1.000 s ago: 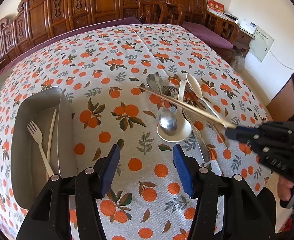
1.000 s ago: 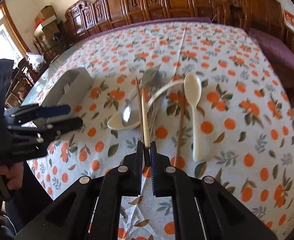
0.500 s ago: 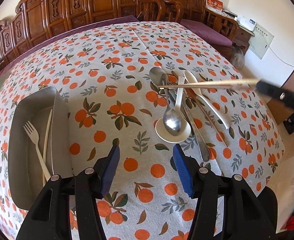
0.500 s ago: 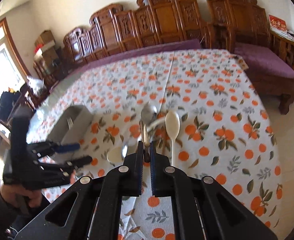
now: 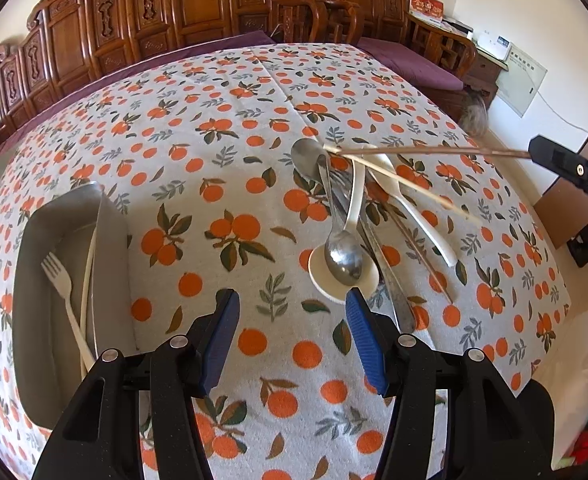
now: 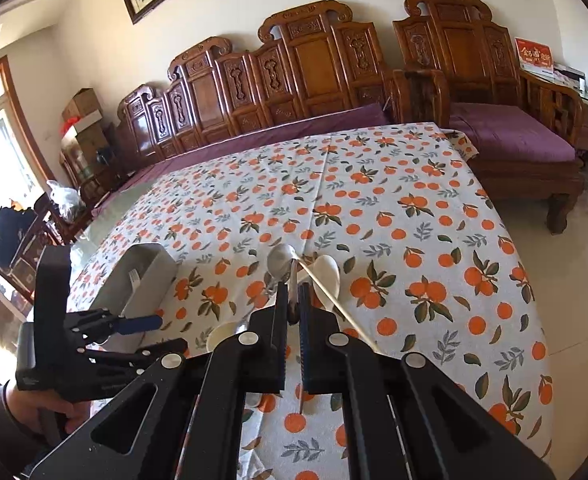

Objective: Organize utensils

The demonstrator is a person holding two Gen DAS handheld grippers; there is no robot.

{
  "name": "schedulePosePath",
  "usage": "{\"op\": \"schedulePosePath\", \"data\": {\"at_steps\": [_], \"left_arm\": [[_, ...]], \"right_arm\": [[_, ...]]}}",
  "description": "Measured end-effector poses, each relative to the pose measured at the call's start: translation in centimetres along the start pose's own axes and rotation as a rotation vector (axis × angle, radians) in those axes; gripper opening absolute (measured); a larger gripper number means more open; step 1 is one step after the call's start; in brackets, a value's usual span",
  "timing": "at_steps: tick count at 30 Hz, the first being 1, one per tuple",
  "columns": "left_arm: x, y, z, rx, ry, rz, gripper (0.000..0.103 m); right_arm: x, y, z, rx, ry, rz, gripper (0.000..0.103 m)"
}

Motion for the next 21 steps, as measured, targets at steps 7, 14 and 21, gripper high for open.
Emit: {"op": "schedulePosePath", "data": {"at_steps": [7,14,21], "left_arm": [[2.8,2.5,-1.1,-0.013,0.015,0.004,0.053],[4.7,6.2,-1.5,-0.054,-0.012,0.058,0.034],[5.3,8.8,-1.4,-0.087,-0.045,0.106,0.021]], "right_arm": [[0.4,-0.8,-1.4,0.008,0.036,-0.037,0.006],[0.6,-1.0,-2.0,0.017,0.055,-0.045,0.006],[0.5,-0.8,-2.3,0.014,0.058,-0.039,0.006]]}}
Point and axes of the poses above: each gripper's, at about its wrist camera, not at the fingertips, and y roughly the way its jaws point, z to its left, x to its top, the point moved 1 cm from there along y, roughly the way its jaws point, and after that the axes turned 4 degrees about -z, right-handed, at the moved point
